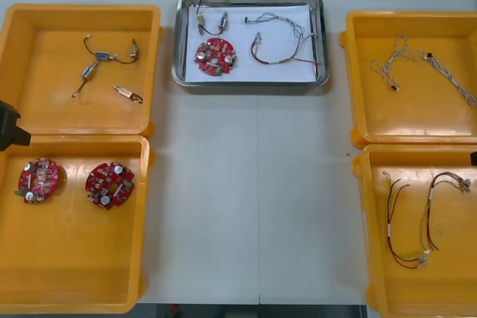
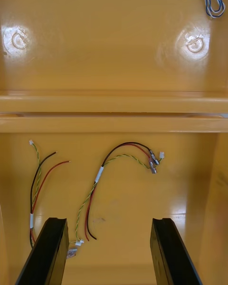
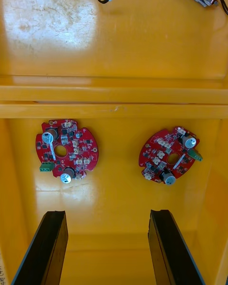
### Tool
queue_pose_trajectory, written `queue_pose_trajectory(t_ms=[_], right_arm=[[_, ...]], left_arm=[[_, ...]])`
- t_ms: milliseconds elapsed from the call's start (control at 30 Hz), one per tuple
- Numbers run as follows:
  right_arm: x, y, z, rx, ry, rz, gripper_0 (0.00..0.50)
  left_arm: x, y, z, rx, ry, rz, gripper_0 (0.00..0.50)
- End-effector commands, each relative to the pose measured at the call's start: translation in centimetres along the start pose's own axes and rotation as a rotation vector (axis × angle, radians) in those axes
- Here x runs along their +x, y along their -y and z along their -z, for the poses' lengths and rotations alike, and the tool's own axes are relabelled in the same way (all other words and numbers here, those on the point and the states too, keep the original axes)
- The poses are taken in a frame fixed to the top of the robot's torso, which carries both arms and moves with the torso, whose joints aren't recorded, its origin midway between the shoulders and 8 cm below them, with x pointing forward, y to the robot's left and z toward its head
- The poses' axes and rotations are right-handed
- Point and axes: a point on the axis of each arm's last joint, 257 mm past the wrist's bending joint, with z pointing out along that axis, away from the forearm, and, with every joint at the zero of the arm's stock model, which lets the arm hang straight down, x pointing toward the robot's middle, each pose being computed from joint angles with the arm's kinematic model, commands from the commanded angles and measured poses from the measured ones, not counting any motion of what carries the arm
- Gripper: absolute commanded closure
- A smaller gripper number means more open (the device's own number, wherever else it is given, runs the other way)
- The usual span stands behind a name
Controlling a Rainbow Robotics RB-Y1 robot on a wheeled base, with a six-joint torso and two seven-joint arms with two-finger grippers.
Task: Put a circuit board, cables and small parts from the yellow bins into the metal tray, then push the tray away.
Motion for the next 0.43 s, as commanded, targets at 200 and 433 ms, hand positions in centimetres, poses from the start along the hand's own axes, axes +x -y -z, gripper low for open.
queue_pose_trajectory(t_ms=[200,433], right_arm=[[0.11,1.43,0.78,0.036,-0.002,0.007,0.0],[0.11,1.43,0.78,0.036,-0.002,0.007,0.0]], left_arm=[[-2.12,-0.7,2.05,-0.042,0.069,-0.091,0.0],[-2.12,-0.7,2.05,-0.042,0.069,-0.091,0.0]])
